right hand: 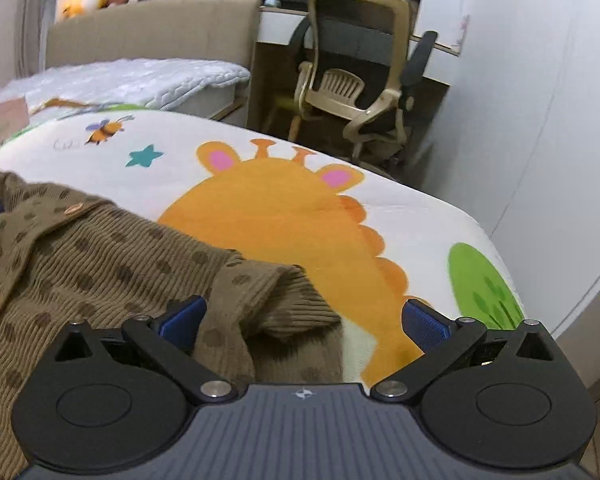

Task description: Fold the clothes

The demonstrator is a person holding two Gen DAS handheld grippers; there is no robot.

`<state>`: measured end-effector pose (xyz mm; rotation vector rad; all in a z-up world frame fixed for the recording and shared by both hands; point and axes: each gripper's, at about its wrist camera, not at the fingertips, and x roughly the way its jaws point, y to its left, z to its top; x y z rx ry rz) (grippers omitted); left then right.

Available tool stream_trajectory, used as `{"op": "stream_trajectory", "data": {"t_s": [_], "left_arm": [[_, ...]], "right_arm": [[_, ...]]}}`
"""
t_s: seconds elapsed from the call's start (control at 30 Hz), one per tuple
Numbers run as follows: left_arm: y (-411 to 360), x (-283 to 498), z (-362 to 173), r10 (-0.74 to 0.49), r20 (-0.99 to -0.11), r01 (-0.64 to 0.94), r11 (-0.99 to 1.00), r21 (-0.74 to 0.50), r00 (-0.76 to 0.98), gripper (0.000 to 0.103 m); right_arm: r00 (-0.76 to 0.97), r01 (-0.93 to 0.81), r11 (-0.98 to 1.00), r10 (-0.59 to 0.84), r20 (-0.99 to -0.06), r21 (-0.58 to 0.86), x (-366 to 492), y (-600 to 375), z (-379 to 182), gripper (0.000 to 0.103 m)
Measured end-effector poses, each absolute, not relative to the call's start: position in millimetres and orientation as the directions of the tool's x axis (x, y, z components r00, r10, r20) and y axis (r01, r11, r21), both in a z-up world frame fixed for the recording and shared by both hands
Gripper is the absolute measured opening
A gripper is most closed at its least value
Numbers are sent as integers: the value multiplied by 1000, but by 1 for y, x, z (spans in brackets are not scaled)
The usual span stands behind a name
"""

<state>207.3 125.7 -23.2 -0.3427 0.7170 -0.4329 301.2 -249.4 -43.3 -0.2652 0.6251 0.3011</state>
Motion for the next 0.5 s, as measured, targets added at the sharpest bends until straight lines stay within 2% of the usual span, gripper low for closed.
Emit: {"op": "stream_trajectory", "data": {"t_s": [0.4,0.5], "left_arm": [[115,206,-24,-456,-575,277,885,-375,679,96],[113,205,-23,-449,-579,277,889,-363,681,96]], "right_arm": [[851,-301,911,124,-511,-281,263,-256,-24,103],[832,-400,896,267,-486,-191,238,-253,-10,103]]}}
